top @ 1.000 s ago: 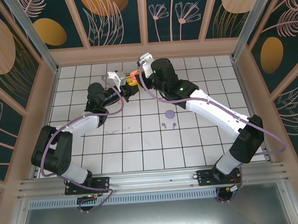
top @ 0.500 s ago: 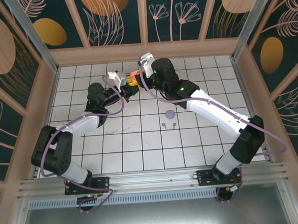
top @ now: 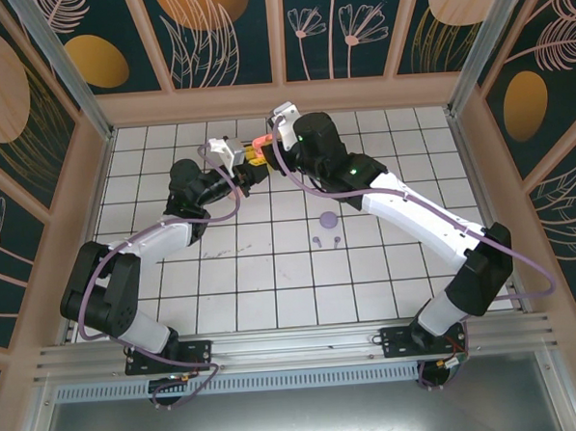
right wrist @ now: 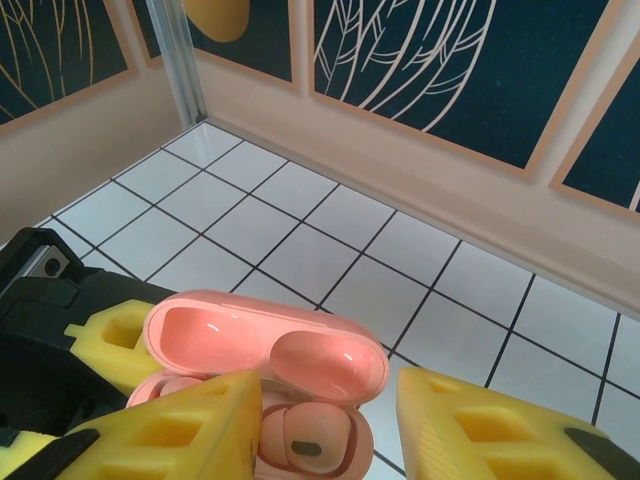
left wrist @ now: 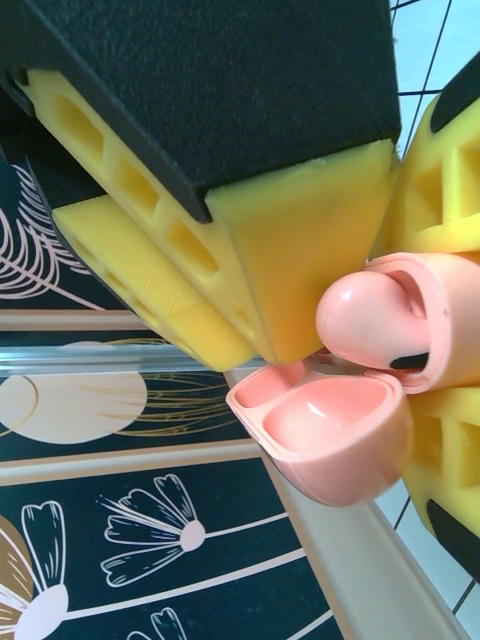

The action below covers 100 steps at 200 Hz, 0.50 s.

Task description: Insert the wireless bluetooth earbuds into the charging case

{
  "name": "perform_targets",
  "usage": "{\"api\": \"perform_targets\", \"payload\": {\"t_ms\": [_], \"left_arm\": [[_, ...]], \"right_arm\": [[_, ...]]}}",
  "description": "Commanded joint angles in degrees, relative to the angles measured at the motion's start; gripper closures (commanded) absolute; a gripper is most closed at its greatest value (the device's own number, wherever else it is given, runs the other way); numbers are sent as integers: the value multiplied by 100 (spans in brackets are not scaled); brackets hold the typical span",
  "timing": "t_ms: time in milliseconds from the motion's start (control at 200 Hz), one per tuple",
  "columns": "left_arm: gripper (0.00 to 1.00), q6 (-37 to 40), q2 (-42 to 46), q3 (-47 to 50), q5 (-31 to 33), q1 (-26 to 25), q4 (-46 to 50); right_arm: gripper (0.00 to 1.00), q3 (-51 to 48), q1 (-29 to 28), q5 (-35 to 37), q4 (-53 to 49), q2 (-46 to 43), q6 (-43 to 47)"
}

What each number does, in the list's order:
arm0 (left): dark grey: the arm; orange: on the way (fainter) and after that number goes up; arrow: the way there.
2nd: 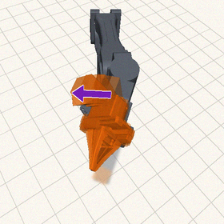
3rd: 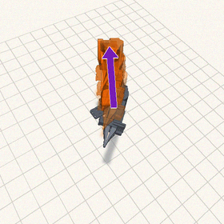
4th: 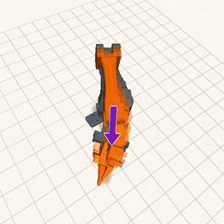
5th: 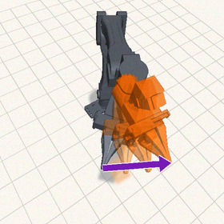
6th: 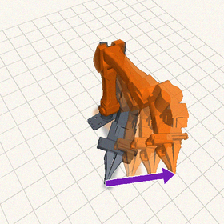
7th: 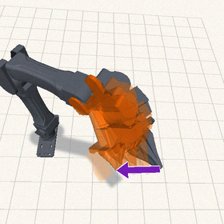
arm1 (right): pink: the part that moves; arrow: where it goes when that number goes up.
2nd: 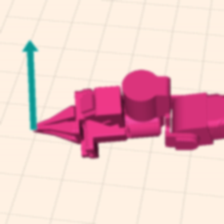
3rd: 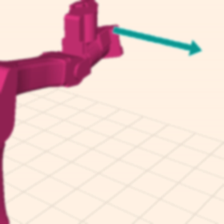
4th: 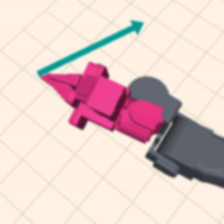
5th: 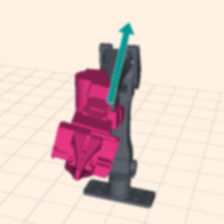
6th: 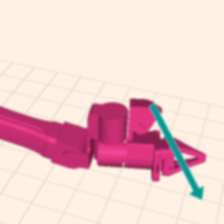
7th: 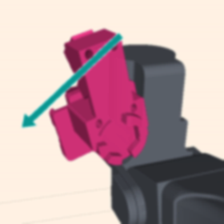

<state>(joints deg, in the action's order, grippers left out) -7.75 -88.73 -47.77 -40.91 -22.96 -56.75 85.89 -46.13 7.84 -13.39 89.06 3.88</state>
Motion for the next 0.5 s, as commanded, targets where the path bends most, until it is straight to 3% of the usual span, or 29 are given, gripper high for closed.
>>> {"api": "perform_targets", "payload": {"t_ms": [0, 495], "left_arm": [[100, 55, 16, -185, 144, -51, -351], [100, 10, -114, -243, 162, -53, -386]], "right_arm": [[58, -71, -89, -243, -315, -175, -98], [54, -148, -88, -261, -261, -323, -133]]}}
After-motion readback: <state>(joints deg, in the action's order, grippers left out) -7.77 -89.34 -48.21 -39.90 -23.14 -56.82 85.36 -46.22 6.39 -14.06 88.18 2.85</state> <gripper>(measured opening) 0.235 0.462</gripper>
